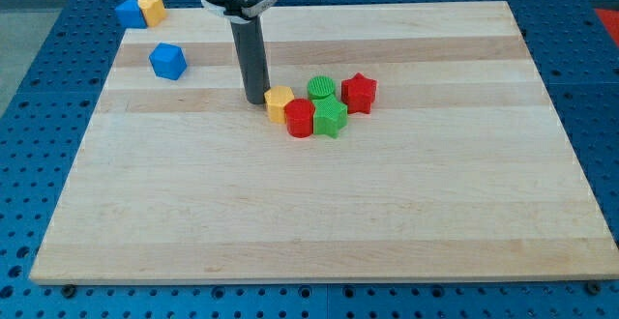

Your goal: Move the blue cube closer to the yellow hexagon

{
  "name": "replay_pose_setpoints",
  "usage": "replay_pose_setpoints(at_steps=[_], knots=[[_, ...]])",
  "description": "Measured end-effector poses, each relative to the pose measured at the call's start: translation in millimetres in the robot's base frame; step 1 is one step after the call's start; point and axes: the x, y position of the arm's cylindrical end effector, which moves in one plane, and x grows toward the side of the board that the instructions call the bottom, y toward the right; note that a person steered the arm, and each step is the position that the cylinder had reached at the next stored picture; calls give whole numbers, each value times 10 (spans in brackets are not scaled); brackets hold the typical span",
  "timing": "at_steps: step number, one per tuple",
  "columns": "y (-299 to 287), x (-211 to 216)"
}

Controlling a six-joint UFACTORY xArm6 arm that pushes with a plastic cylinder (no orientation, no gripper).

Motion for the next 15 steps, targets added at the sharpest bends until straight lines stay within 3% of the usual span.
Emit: replay_pose_setpoints(at_steps=[2, 4, 5, 7, 11, 13, 15], knots=[[-1076, -24], [-2115, -424], [-2118, -596], [-1425, -867], [-629, -620], [-970, -450], [-594, -352]])
